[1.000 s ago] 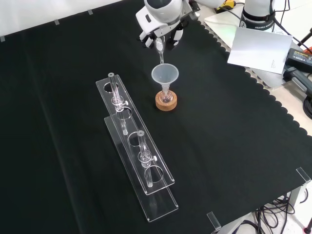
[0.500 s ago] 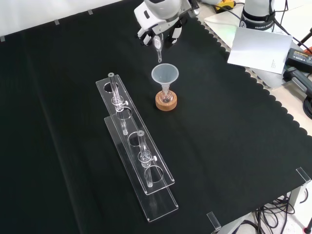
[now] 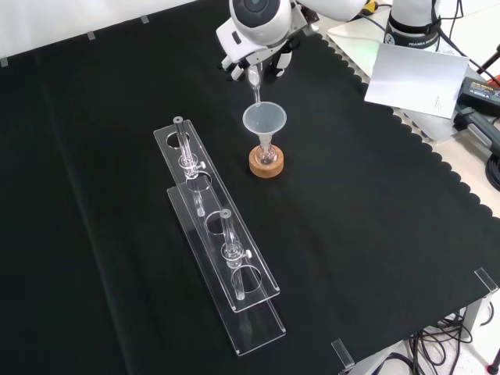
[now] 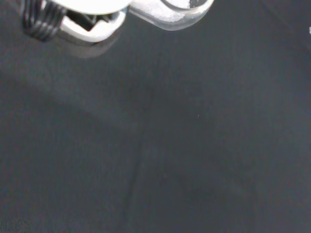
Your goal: Pour all the NaCl from the weighing funnel into the round-bottom flask.
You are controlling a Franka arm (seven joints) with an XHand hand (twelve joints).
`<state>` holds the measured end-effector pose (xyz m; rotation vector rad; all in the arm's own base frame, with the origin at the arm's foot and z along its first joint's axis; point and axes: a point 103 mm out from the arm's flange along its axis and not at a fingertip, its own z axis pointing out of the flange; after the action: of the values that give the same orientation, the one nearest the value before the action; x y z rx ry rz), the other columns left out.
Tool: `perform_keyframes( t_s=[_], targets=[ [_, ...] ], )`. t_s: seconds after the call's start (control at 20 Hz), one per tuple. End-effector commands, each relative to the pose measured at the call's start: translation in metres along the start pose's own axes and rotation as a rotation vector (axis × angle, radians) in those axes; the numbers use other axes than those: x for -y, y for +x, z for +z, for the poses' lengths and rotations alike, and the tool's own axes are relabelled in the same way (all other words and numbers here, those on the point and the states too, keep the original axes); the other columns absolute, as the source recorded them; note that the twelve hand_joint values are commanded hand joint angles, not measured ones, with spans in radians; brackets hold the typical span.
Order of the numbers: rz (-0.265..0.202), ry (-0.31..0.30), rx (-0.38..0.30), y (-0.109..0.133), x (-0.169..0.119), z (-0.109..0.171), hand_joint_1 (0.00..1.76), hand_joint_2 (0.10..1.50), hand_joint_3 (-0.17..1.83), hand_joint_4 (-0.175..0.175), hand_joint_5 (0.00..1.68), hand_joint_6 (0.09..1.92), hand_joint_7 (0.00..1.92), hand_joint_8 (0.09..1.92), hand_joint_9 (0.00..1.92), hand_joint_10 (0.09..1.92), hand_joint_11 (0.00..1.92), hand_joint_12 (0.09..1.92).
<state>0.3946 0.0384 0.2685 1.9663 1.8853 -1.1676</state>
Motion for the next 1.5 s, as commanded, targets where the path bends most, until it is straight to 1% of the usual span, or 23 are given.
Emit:
perform_keyframes(
  t_s=[0.05, 0.3, 0.65, 1.15, 1.5],
  targets=[
    [0.002, -0.001, 0.01, 0.0, 0.002, -0.005, 1.11, 0.7, 0.6, 0.175, 1.24, 0.7, 0.84, 0.63, 1.32, 0.1, 1.17, 0.82],
    [0.0, -0.006, 0.044, 0.007, 0.003, -0.01, 1.11, 0.7, 0.6, 0.175, 1.24, 0.7, 0.83, 0.63, 1.32, 0.1, 1.17, 0.82],
    [-0.004, 0.002, 0.095, 0.017, 0.002, -0.014, 1.11, 0.7, 0.6, 0.175, 1.24, 0.7, 0.83, 0.63, 1.32, 0.09, 1.17, 0.82],
    [0.011, 0.004, 0.172, 0.02, 0.003, -0.018, 1.11, 0.7, 0.6, 0.175, 1.24, 0.7, 0.83, 0.63, 1.32, 0.09, 1.17, 0.82],
    [0.017, -0.002, 0.21, 0.021, 0.006, -0.02, 1.11, 0.7, 0.6, 0.175, 1.24, 0.7, 0.83, 0.63, 1.32, 0.09, 1.17, 0.82]
  ],
)
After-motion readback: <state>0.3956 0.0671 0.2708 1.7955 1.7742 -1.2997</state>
